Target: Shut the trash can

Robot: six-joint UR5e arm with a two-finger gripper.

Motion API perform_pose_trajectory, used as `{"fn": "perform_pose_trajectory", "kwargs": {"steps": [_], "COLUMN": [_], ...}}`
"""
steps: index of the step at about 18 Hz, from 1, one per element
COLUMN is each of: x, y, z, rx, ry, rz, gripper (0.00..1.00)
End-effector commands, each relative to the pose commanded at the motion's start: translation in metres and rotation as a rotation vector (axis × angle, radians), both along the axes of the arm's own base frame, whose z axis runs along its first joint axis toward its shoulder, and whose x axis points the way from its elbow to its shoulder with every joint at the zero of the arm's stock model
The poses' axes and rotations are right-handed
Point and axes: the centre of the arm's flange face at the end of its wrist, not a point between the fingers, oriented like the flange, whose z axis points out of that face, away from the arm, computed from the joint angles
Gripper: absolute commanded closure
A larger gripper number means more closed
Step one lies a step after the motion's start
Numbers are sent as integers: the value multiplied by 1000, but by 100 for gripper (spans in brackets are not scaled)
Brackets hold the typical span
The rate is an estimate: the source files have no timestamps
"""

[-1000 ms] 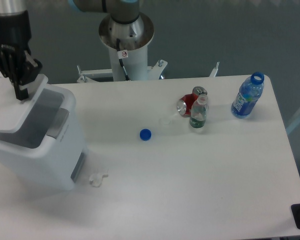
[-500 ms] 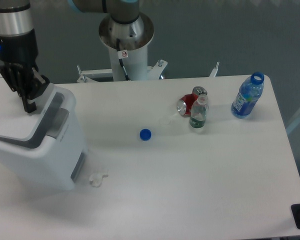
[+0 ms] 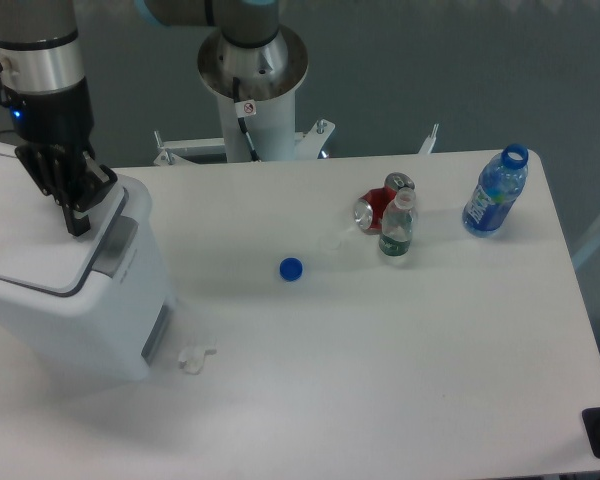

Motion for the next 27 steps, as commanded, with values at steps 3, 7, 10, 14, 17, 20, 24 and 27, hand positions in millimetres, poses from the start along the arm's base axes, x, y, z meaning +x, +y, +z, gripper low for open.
{"fn": "perform_pose_trajectory", "kwargs": {"steps": [3, 7, 10, 14, 17, 20, 24, 27], "x": [-1, -1, -1, -1, -8, -43, -87, -141], "y": [2, 4, 4, 4, 1, -6, -18, -31], "z": [-4, -7, -7, -5, 9, 28, 31, 20], "rx": [-7, -11, -11, -8, 28, 96, 115, 101], "ry": [-3, -5, -5, -6, -22, -78, -88, -73], "rz": [0, -2, -2, -3, 2, 40, 113, 173], "gripper": [100, 100, 100, 100, 97, 56, 0, 0]}}
